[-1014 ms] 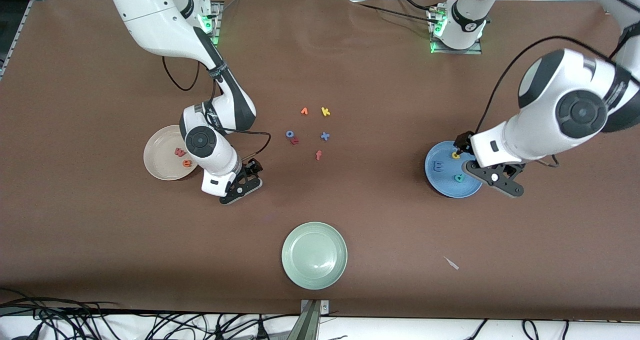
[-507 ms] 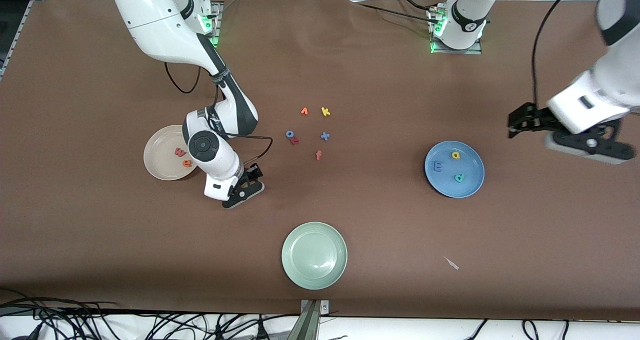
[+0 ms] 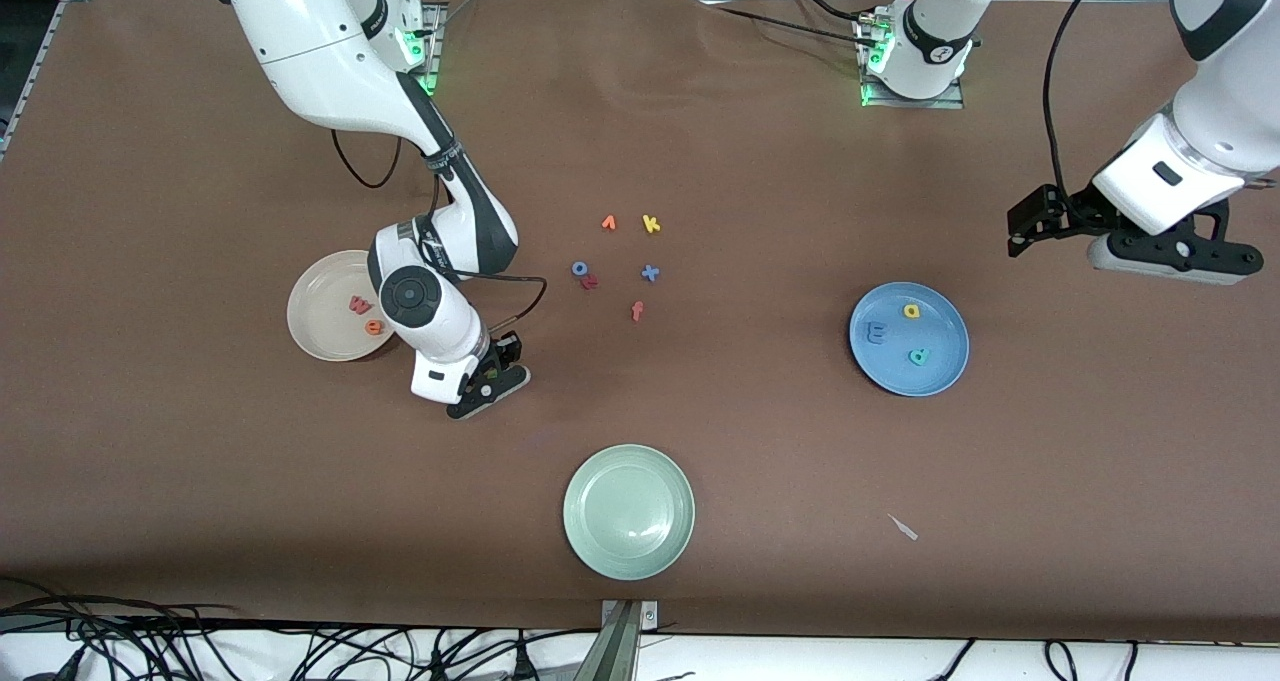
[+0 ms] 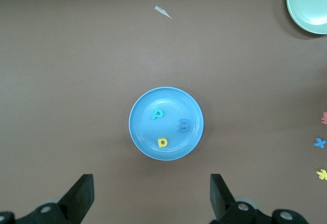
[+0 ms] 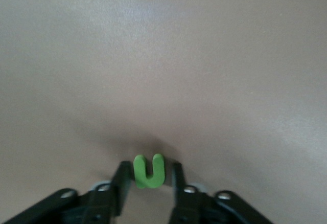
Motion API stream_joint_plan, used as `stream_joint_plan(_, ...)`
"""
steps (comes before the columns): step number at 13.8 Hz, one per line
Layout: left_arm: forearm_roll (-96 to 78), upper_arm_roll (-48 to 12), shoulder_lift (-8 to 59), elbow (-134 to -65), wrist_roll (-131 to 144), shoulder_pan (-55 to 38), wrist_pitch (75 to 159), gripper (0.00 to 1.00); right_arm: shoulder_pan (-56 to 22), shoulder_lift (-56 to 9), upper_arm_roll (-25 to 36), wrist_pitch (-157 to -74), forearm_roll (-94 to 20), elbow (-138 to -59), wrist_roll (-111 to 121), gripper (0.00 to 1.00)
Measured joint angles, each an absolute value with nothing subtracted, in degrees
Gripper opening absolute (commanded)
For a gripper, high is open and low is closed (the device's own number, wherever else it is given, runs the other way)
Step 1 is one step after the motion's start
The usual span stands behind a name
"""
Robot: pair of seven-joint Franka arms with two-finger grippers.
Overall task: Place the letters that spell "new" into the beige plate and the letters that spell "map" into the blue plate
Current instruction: 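Carry the green U to the white plate and open the right gripper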
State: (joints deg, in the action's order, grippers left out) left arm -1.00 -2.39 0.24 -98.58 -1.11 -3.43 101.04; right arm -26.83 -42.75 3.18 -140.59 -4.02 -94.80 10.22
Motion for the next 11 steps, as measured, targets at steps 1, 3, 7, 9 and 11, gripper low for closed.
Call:
stream_joint_plan(1, -1.0, -2.43, -0.31, -99.06, -1.11, -3.11, 101.05, 1.0, -26.84, -42.75, 3.18, -140.57, -4.02, -94.75, 10.21, 0.12)
stream_joint_plan(3, -1.0, -4.04, -0.77, -99.38, -1.13, -1.4, 100.94, 1.0, -26.85, -42.77, 3.17, -140.57, -4.03, -94.71, 10.21, 0.09)
stream_joint_plan(7, -1.0, -6.04, -1.38, -99.57, -1.11, -0.12, 99.37, 1.0, -26.78, -42.83, 3.11, -137.85, -5.17, -93.13, 10.2, 0.04)
stream_joint_plan(9, -0.97, -5.86, -1.53, -99.7, -1.12, 0.05, 99.21, 1.0, -26.09, -42.26, 3.49, -131.32, -6.86, -90.92, 10.2, 0.04)
stream_joint_plan(11, -0.93, -5.81, -1.66, -99.92, -1.12, 0.16, 98.99, 1.0, -24.05, -40.26, 4.12, -124.93, -7.28, -91.1, 10.2, 0.04)
